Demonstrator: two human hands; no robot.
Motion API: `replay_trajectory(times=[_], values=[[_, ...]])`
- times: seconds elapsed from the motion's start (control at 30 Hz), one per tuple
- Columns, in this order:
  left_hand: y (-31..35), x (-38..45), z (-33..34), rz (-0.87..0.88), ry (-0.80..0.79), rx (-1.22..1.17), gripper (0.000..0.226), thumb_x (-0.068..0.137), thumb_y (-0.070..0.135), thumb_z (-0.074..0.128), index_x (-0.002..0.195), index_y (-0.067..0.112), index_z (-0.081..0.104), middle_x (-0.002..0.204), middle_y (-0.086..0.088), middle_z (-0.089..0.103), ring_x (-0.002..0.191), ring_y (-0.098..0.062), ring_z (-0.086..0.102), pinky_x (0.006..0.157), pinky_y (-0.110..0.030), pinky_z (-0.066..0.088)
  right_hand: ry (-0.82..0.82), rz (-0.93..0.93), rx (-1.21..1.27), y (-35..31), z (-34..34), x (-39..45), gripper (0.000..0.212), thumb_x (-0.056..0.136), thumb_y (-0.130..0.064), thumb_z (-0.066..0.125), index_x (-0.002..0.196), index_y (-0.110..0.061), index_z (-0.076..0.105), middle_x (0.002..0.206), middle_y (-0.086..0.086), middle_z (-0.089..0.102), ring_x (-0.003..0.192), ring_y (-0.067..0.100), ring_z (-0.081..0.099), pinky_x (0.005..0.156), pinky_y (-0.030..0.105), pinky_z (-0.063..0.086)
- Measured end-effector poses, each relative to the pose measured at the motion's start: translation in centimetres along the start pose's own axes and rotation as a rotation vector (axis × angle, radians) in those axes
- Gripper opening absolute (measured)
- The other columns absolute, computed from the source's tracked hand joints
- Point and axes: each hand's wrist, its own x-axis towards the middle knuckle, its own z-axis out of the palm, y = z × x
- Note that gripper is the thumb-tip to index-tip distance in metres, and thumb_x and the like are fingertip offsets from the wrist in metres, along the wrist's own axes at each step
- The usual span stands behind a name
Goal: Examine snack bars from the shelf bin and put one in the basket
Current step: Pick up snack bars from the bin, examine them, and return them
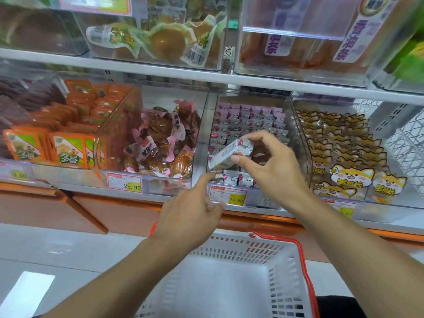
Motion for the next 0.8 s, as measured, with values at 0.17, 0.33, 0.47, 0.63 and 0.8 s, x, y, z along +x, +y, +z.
replay_trajectory(times=[0.17, 0.33, 0.47, 0.63, 0.8], values=[[-0.3, -0.2, -0.1, -0.002, -0.012, 0.027, 0.067, 0.09, 0.048, 0.062, 0.142, 0.056, 0.02, 0.071, 0.023, 0.067, 0.061, 0.003, 0.061, 0.064, -0.031, 0.056, -0.029, -0.064, -0.104, -0.3, 0.2, 0.8, 0.03, 0.083, -0.043, 0.079, 0.109, -0.038, 0.066, 0.091, -0.01, 0.071, 0.085, 0.01, 0.067, 0.077, 0.036, 0.055], [-0.5, -0.2, 0.0, -0.003, -0.04, 0.026, 0.071, 0.089, 0.05, 0.063, 0.143, 0.056, 0.018, 0.07, 0.019, 0.068, 0.068, -0.002, 0.064, 0.071, -0.039, 0.059, -0.052, -0.132, -0.179, -0.2, 0.6, 1.2, 0.032, 0.081, -0.039, 0.082, 0.109, -0.035, 0.068, 0.097, -0.018, 0.069, 0.089, 0.002, 0.064, 0.079, 0.026, 0.054], [-0.5, -0.2, 0.1, 0.002, -0.023, 0.02, 0.07, 0.09, 0.049, 0.063, 0.143, 0.057, 0.019, 0.07, 0.016, 0.068, 0.066, -0.001, 0.063, 0.069, -0.035, 0.058, -0.166, -0.17, -0.376, 0.2, 1.4, 1.5, 0.035, 0.084, -0.046, 0.076, 0.115, -0.031, 0.068, 0.108, -0.015, 0.066, 0.103, 0.006, 0.058, 0.089, 0.031, 0.05], [-0.3, 0.1, 0.3, -0.009, 0.005, -0.039, 0.069, 0.09, 0.045, 0.064, 0.145, 0.053, 0.022, 0.071, 0.016, 0.067, 0.066, 0.0, 0.062, 0.068, -0.039, 0.059, -0.338, -0.143, -0.613, 0.4, 2.5, 2.3, 0.032, 0.104, -0.04, 0.048, 0.12, -0.026, 0.072, 0.119, -0.004, 0.063, 0.115, 0.02, 0.052, 0.096, 0.043, 0.045], [-0.5, 0.8, 0.3, 0.031, 0.007, -0.001, 0.082, 0.092, 0.052, 0.059, 0.149, 0.056, 0.0, 0.066, 0.013, 0.068, 0.069, -0.006, 0.064, 0.069, -0.04, 0.059, -0.174, -0.08, -0.623, 0.4, 3.0, 3.7, 0.03, 0.097, -0.035, 0.063, 0.126, -0.026, 0.067, 0.118, -0.001, 0.067, 0.111, 0.023, 0.06, 0.092, 0.038, 0.051]])
